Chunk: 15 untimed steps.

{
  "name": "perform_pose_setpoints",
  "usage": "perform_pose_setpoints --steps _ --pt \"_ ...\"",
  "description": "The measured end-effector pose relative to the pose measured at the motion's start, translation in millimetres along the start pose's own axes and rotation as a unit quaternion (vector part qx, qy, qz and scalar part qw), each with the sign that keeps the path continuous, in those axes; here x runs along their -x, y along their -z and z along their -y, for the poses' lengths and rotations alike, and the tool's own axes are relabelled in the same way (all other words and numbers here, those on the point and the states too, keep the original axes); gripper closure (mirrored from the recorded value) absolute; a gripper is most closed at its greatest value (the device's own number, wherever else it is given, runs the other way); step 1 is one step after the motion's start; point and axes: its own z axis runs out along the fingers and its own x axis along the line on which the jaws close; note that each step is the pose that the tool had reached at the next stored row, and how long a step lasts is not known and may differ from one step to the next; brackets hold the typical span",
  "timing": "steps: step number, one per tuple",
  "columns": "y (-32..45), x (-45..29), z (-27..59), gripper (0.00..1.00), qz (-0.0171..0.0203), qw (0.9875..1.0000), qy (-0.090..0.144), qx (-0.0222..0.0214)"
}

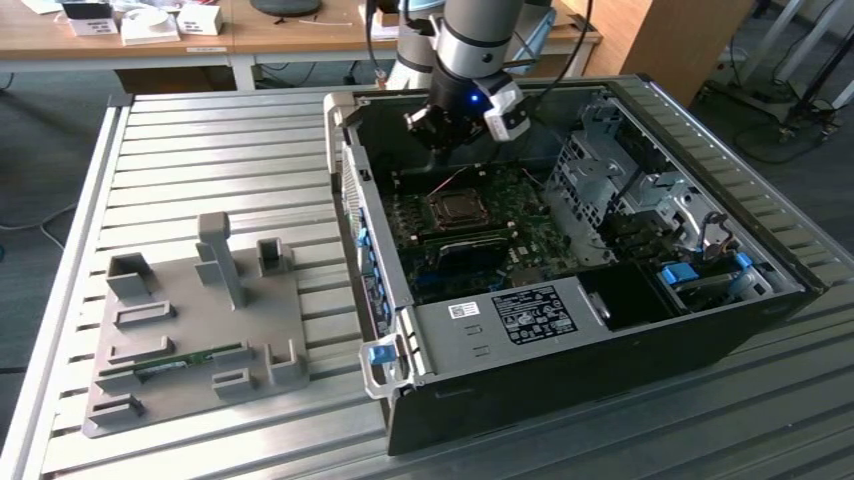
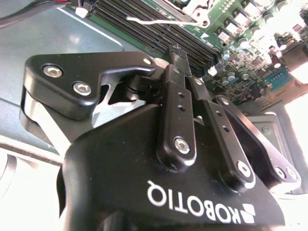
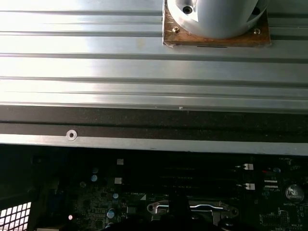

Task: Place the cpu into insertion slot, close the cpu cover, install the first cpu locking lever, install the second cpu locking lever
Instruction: 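Install the first cpu locking lever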

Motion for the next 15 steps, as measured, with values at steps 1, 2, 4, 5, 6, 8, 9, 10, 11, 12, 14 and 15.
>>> perform_pose_setpoints --steps 1,2,4,5,6,8,9,10,11,12,14,15 --pt "0.0 0.6 0.0 0.89 0.0 1.0 0.0 0.0" --pt "-0.1 1.2 0.0 0.89 0.0 1.0 0.0 0.0" --pt "-0.1 2.4 0.1 0.89 0.0 1.0 0.0 0.0" --pt "-0.1 3.0 0.1 0.89 0.0 1.0 0.0 0.0" --pt "-0.1 3.4 0.1 0.89 0.0 1.0 0.0 0.0" --pt "-0.1 3.7 0.1 0.89 0.0 1.0 0.0 0.0" --pt "-0.1 3.9 0.1 0.89 0.0 1.0 0.0 0.0" --pt "-0.1 3.9 0.1 0.89 0.0 1.0 0.0 0.0" --pt "-0.1 3.9 0.1 0.89 0.0 1.0 0.0 0.0" --pt "-0.2 3.9 0.1 0.89 0.0 1.0 0.0 0.0" --pt "-0.9 3.9 0.2 0.89 0.0001 1.0 0.0 0.0001" --pt "-1.1 3.9 0.3 0.89 0.0 1.0 0.0 0.0"
